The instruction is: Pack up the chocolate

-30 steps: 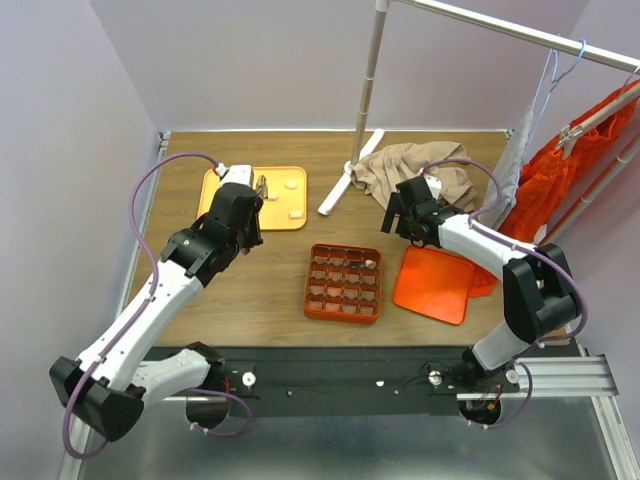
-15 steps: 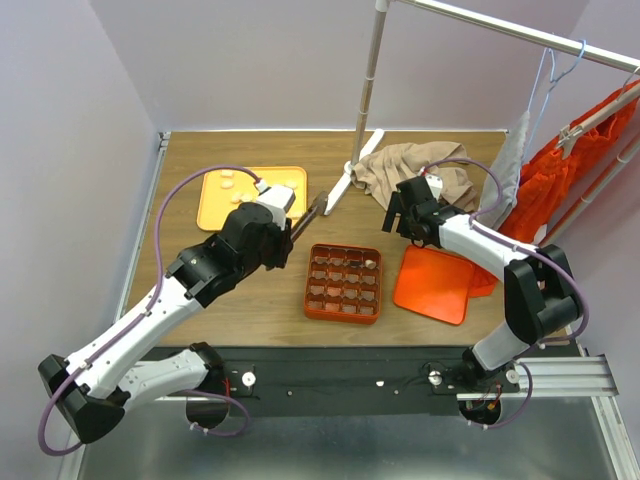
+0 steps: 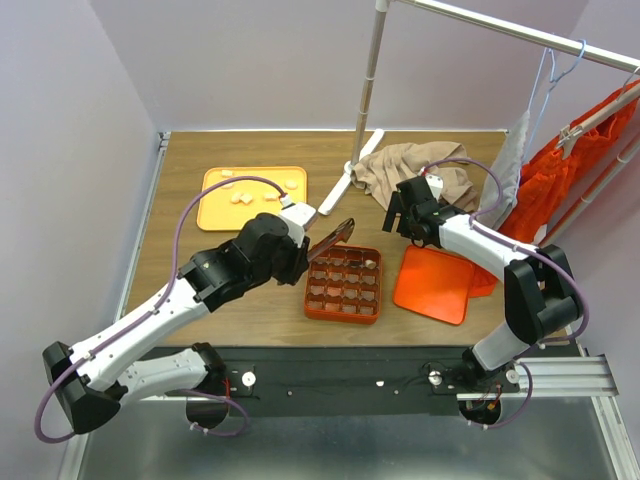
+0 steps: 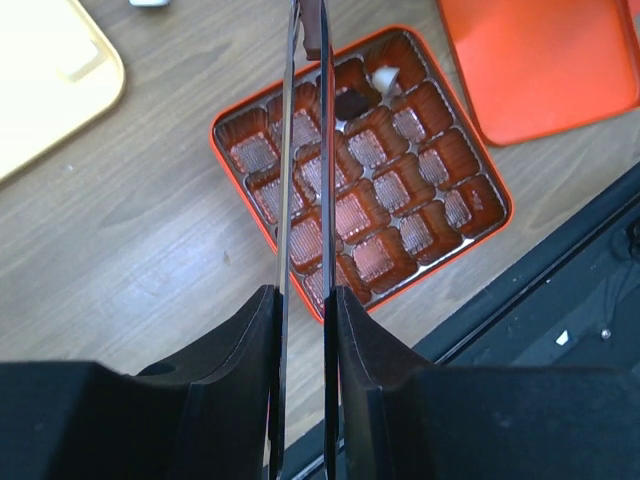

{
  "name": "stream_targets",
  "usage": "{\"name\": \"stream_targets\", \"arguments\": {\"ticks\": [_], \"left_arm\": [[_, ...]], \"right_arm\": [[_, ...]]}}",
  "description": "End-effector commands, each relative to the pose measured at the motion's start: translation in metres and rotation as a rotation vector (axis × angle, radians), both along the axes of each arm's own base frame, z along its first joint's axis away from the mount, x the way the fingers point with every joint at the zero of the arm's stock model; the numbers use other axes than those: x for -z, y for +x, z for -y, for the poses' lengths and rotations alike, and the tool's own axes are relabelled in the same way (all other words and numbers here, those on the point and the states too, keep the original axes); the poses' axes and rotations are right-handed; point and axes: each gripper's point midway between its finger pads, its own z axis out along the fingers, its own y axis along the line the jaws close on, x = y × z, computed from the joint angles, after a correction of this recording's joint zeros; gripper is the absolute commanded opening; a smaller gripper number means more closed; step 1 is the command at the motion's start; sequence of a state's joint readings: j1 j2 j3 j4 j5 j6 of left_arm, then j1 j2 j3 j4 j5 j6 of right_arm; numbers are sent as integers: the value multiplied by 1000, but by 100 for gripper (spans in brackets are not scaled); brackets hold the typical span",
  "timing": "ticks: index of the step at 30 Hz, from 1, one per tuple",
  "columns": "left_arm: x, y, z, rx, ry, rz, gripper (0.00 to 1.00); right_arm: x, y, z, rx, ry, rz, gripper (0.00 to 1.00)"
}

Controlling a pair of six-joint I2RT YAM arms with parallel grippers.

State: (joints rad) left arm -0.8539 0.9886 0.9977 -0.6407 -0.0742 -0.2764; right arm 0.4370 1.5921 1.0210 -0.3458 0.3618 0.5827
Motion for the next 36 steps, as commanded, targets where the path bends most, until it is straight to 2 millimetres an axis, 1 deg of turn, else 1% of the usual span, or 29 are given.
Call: {"name": "stream_targets", "arguments": {"ticks": [1,7,12,14,16,17,19,23,28,34,36], "left_arm": [[14,-5,-7,-68,24,-69,0],[17,-7,-13,-136,-3,-94,0],[16,-13,-6,-103,-51,-105,0],[15,-15,-8,-100,-50,-99,0],[19,-14,-16,-119,-19,-89,0],[24,-13,-20,-127,4,-90,0],[27,-15,-19,-121,3,-96,0],[39,-16,-19,-119,34,-122,0],[41,-19,-18,-101,35,-130,0],[45,-16,-13,-92,52,-143,0],[38,-14,-10,-88,31,-128,0]], "right_arm": [[-11,7,5,25,-22,31,100],[-10,10,7,30,-34,31,100],[-15,5,18,71,-66,51,100],[-17,3,25,89,-84,63,100],[-19,-2,32,105,-101,72,100],[-20,-3,37,122,-120,83,100],[-25,-4,41,132,-132,97,100],[-34,-2,47,159,-147,127,100],[-39,2,48,176,-150,144,99],[-32,7,44,163,-159,122,99],[-31,9,42,157,-156,118,99]]}}
